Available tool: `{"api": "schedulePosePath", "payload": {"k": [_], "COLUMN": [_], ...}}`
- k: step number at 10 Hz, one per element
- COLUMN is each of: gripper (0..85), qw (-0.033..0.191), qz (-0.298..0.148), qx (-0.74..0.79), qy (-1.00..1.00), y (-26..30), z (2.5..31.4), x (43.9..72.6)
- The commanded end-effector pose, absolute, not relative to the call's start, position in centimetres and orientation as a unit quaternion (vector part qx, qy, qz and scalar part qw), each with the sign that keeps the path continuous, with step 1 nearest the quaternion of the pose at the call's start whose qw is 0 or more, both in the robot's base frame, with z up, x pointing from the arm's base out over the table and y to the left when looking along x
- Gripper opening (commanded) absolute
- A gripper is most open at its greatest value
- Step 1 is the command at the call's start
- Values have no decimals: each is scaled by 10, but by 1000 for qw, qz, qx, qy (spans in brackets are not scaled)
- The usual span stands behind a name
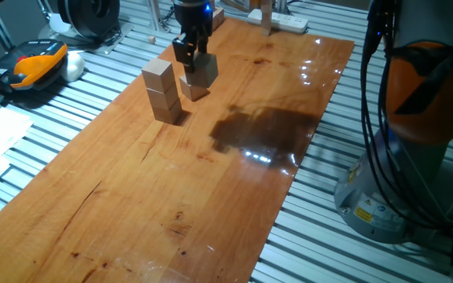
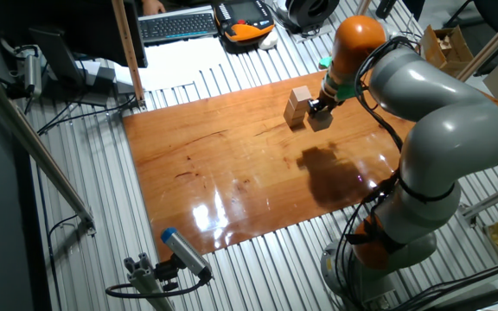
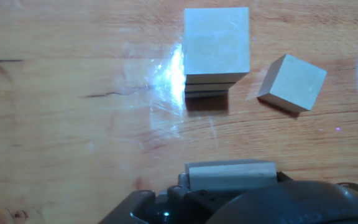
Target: Stack the blocks in a vertical line of five
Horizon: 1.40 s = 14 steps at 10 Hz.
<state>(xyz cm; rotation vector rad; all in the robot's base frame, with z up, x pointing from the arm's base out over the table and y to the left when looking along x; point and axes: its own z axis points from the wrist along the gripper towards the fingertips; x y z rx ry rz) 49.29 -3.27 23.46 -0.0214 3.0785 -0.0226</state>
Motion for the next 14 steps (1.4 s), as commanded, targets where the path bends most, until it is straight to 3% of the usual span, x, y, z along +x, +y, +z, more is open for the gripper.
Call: {"api": "schedulePosePath", "payload": {"k": [1, 14], "gripper": [0, 0], "qw": [32, 44], "qz": [-7, -4], "qx": [-5, -18], "qy": [999, 999], "y": [-31, -31], "z": [235, 236], "x": [493, 493]}}
